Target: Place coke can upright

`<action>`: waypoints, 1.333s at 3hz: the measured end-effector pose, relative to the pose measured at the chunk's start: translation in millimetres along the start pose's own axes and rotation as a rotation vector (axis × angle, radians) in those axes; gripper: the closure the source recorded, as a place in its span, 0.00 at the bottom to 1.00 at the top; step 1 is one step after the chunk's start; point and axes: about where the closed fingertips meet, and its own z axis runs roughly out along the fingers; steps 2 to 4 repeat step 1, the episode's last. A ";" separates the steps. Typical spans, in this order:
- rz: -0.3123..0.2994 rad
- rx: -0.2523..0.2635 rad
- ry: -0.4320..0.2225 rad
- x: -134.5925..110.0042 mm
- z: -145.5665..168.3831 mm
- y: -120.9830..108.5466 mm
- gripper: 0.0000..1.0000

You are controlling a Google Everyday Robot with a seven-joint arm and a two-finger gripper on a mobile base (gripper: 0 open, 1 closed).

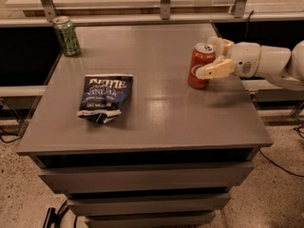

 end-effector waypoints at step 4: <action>-0.009 -0.012 0.060 -2.7 -2.3 2.5 0.00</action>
Offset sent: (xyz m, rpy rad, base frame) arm 0.0000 0.0000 0.0000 0.0000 0.0000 0.0000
